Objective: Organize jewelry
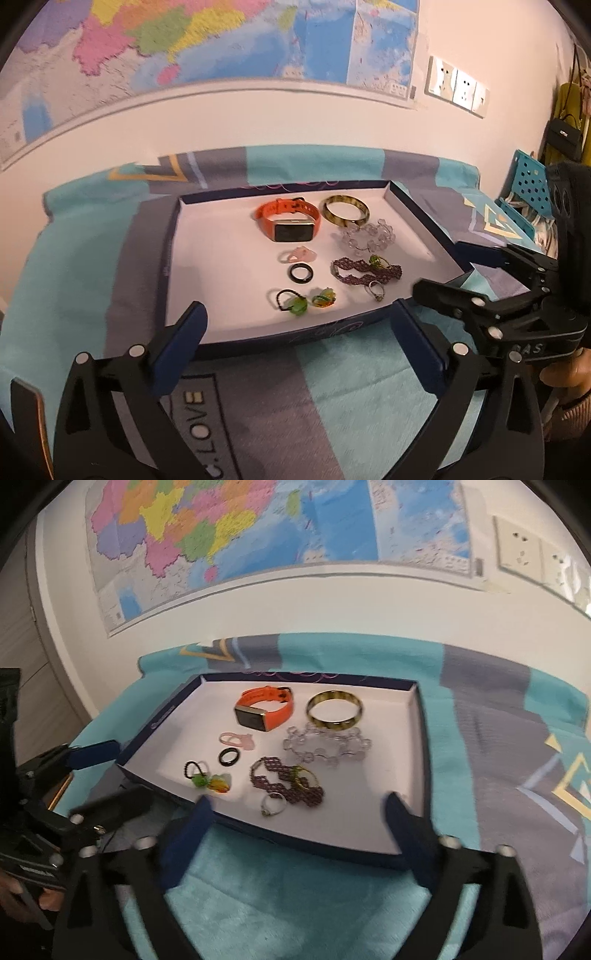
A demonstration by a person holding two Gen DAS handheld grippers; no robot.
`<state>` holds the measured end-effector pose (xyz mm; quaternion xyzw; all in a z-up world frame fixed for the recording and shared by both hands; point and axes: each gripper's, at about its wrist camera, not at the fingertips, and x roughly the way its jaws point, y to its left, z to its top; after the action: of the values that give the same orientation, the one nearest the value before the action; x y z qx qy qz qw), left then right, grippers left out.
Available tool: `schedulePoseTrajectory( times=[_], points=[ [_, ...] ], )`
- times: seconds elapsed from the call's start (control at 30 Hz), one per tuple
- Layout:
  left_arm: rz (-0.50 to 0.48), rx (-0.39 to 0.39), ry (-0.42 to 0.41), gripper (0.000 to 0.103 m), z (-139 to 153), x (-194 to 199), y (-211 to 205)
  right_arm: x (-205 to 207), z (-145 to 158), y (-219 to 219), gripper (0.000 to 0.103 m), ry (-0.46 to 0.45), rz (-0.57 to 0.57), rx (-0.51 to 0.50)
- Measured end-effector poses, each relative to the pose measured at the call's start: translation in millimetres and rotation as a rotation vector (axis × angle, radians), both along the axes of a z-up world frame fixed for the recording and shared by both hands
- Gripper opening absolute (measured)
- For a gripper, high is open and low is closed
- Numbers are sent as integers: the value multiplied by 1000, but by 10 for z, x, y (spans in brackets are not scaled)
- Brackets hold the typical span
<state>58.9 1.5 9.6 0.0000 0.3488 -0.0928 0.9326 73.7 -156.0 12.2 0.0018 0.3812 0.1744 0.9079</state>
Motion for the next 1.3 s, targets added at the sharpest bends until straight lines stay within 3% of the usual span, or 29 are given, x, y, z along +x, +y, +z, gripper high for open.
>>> schedulePoseTrajectory(
  times=[0.43,1.3],
  points=[
    [100,12,0,97,-4,-280,152,-380,41,105,96,-91,-25,-92],
    [154,37,8,97,-2,-441,195,-562,53,223,96,-80,-1,-78]
  ],
)
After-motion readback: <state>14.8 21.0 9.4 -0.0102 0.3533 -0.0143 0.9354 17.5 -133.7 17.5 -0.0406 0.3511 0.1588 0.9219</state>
